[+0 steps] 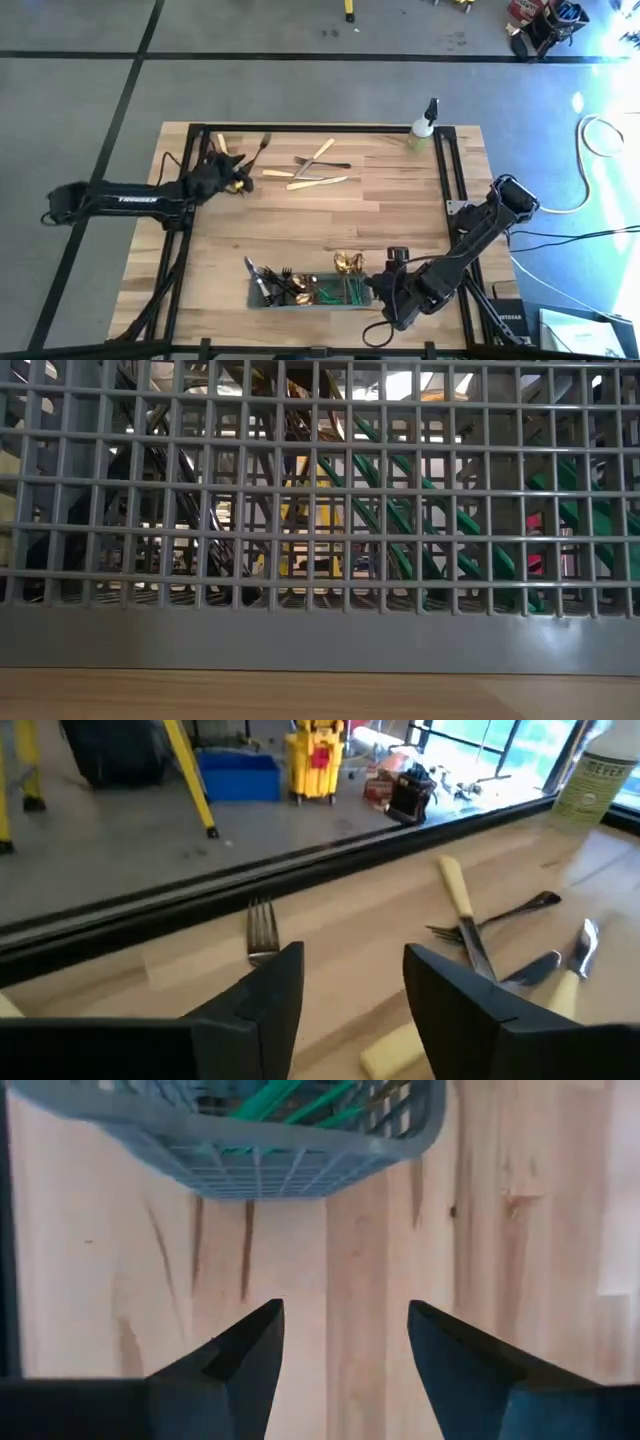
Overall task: Sort silverware
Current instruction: Put the left black fork into the gray cutlery rack
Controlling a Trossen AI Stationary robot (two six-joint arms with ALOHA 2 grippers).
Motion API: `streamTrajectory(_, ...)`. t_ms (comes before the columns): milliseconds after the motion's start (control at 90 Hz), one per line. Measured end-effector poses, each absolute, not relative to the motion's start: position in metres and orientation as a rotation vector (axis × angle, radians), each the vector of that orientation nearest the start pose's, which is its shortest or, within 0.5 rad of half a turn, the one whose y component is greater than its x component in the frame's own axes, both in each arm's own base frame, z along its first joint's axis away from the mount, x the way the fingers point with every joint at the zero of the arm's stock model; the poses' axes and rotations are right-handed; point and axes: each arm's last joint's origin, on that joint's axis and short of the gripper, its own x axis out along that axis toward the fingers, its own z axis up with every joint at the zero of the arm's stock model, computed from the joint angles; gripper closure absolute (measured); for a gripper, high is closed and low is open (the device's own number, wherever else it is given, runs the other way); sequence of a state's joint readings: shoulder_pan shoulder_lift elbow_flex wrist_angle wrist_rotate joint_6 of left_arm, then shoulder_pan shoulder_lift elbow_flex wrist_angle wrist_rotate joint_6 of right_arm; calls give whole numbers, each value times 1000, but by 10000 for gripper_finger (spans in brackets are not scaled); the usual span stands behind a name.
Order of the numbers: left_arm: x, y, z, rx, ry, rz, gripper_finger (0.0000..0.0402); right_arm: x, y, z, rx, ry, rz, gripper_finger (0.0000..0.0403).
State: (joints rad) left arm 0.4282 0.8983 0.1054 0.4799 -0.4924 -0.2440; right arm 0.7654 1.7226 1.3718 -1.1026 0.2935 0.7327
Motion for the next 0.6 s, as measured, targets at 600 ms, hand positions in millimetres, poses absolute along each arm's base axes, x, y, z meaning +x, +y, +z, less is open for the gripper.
streamTrajectory(600, 173, 124, 119, -293, 377, 1038, 245, 235, 203, 241, -157, 1336, -220, 205)
